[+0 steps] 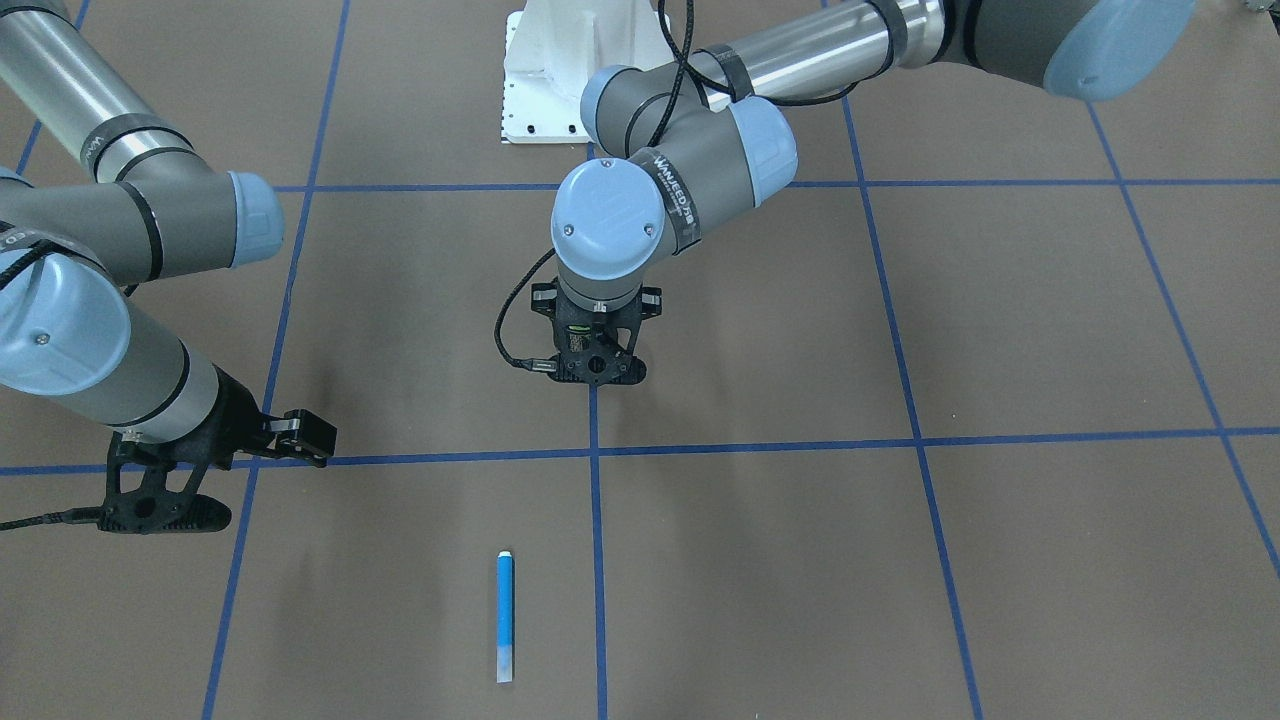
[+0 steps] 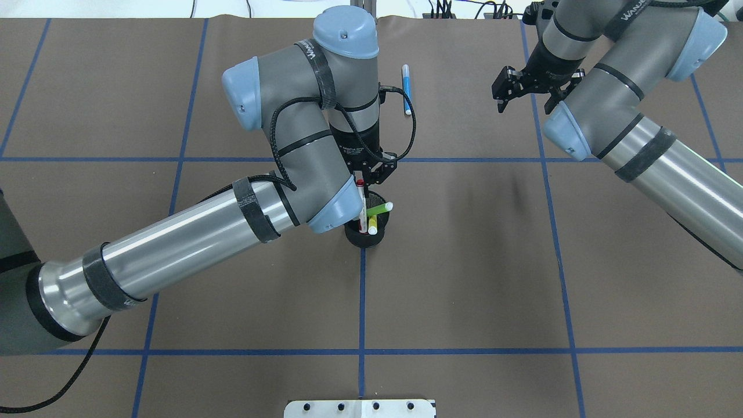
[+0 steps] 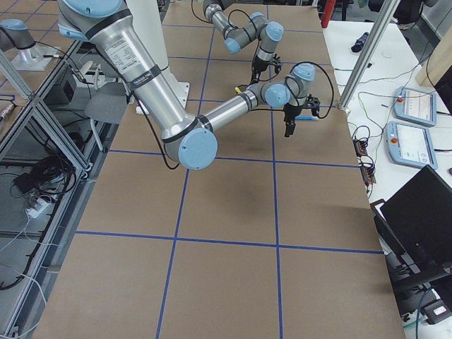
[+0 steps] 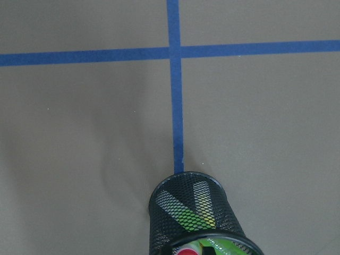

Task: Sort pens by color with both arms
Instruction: 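Close the left gripper on the red marker inside the cup, then lift the red marker out of the cup with the left gripper, then carry the red marker with the left gripper toward the blue marker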

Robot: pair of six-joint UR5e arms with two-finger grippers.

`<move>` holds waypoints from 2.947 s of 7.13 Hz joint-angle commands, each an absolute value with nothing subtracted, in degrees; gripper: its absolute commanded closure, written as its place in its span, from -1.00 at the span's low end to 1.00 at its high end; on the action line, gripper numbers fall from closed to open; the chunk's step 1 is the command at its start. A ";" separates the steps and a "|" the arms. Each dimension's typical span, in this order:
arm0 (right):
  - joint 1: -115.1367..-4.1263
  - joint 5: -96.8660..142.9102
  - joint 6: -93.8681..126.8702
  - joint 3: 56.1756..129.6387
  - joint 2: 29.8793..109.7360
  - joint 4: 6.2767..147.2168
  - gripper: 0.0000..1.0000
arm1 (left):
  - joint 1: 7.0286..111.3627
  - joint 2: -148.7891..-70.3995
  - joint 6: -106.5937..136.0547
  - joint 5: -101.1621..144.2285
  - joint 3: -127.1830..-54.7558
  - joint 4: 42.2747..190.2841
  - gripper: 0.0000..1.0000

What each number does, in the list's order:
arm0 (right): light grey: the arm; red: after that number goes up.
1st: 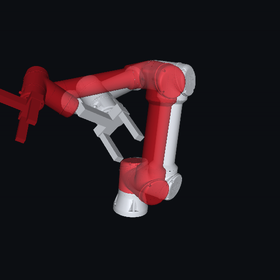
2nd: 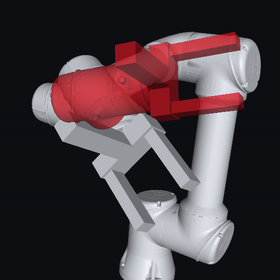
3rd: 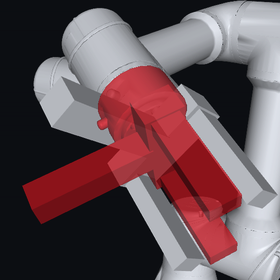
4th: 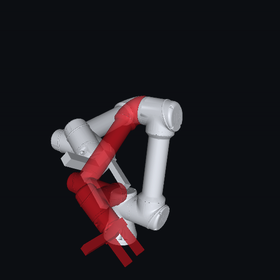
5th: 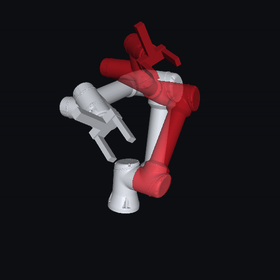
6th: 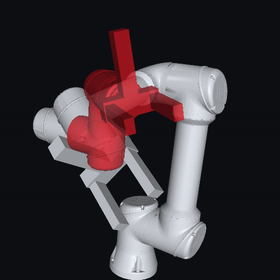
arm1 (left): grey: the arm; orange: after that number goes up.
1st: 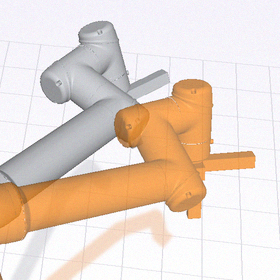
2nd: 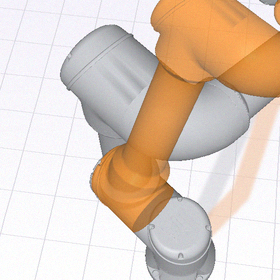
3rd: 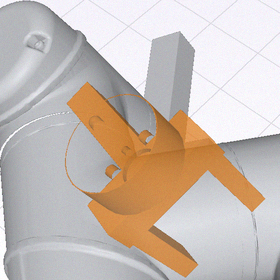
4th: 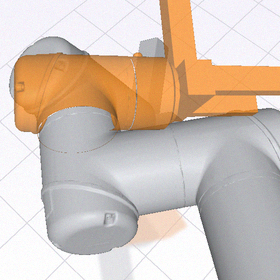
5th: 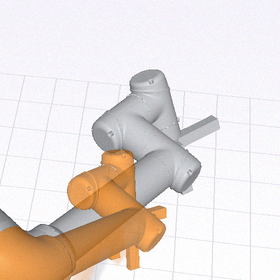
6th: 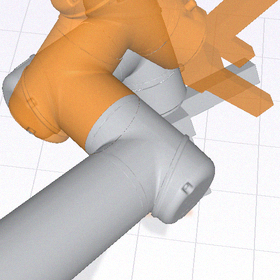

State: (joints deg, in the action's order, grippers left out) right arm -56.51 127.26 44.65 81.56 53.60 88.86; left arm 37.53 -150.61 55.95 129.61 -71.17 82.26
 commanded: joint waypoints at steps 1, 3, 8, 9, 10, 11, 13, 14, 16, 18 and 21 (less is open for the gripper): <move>-56.51 127.27 44.65 81.56 53.61 88.86 -1.00 | 37.53 -150.64 56.34 129.64 -71.89 82.18 0.81; -56.69 127.53 44.74 81.65 53.53 88.86 -1.00 | 38.49 -150.30 57.12 129.46 -76.79 81.48 0.82; -59.15 131.57 44.74 81.83 53.53 89.12 -1.00 | 47.36 -144.22 60.64 126.68 -96.92 81.56 1.00; -59.15 131.49 44.74 82.17 53.70 88.86 -1.00 | 47.37 -144.32 63.17 118.82 -100.77 82.17 1.00; -59.24 131.14 44.82 83.40 53.88 88.68 -1.00 | 47.46 -144.66 63.72 112.82 -102.29 84.44 1.00; -59.59 131.13 45.09 84.19 53.79 88.68 -1.00 | 47.55 -144.15 65.55 105.89 -101.87 89.51 1.00; -60.20 131.04 44.83 84.20 53.70 88.51 -1.00 | 47.20 -143.18 67.50 92.17 -97.41 100.74 1.00; -60.29 130.87 45.43 84.55 53.27 88.68 -1.00 | 45.20 -140.48 70.55 83.93 -93.82 110.82 1.00; -61.08 130.96 44.83 84.64 53.44 88.68 -1.00 | 37.30 -140.01 72.51 62.41 -82.23 125.71 1.00; -61.35 130.87 44.74 84.64 53.35 88.51 -1.00 | 35.25 -142.28 72.95 52.16 -71.33 131.46 1.00; -61.26 130.87 44.74 84.46 53.26 88.42 -1.00 | 30.34 -146.58 78.99 39.58 -58.05 133.24 1.00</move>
State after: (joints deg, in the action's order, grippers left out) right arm -61.31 130.87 44.74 84.49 53.28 88.43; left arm 32.59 -144.21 76.06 44.02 -63.84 132.83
